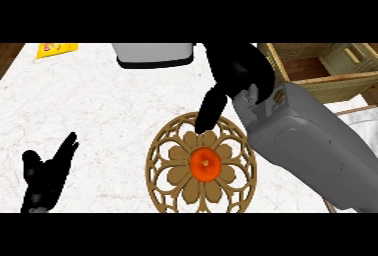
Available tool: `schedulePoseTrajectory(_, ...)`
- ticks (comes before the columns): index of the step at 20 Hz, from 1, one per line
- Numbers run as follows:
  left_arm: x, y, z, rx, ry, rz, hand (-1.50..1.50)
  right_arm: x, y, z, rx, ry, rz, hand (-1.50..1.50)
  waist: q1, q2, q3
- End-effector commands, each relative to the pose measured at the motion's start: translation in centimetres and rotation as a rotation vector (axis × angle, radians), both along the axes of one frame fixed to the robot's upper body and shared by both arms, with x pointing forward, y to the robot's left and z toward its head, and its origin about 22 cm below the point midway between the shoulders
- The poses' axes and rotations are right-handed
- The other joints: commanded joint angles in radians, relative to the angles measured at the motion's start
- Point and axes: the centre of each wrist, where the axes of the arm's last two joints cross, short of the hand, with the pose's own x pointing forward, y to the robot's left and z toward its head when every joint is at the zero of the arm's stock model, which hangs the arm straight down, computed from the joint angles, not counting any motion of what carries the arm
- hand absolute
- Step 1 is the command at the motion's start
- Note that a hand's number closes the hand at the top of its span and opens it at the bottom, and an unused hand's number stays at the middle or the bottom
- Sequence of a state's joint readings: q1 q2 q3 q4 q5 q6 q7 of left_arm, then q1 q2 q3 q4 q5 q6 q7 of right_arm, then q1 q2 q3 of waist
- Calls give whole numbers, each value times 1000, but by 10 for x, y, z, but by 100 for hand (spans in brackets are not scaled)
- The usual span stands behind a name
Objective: Pick the squash from the placemat and place it in the basket
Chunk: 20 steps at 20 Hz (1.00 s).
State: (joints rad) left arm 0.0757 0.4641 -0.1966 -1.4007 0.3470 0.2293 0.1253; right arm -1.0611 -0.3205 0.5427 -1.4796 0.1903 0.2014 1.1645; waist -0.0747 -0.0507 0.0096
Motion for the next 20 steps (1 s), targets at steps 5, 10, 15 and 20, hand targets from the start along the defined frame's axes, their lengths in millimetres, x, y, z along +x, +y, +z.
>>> schedulePoseTrajectory(5,-29,-7,-28,-48,164,22,0,-23,2,37,-123,122,-85,-150,12,18,-13)
schedulePoseTrajectory(10,-29,-5,-28,-36,162,30,0,-34,-10,27,-84,126,-83,-150,4,21,-13)
schedulePoseTrajectory(15,-36,-6,-27,-55,163,7,0,-43,-8,8,-71,124,-94,-150,24,27,-13)
schedulePoseTrajectory(20,-32,2,-25,-46,153,-13,0,-45,-10,-18,-91,142,-133,-150,39,35,-13)
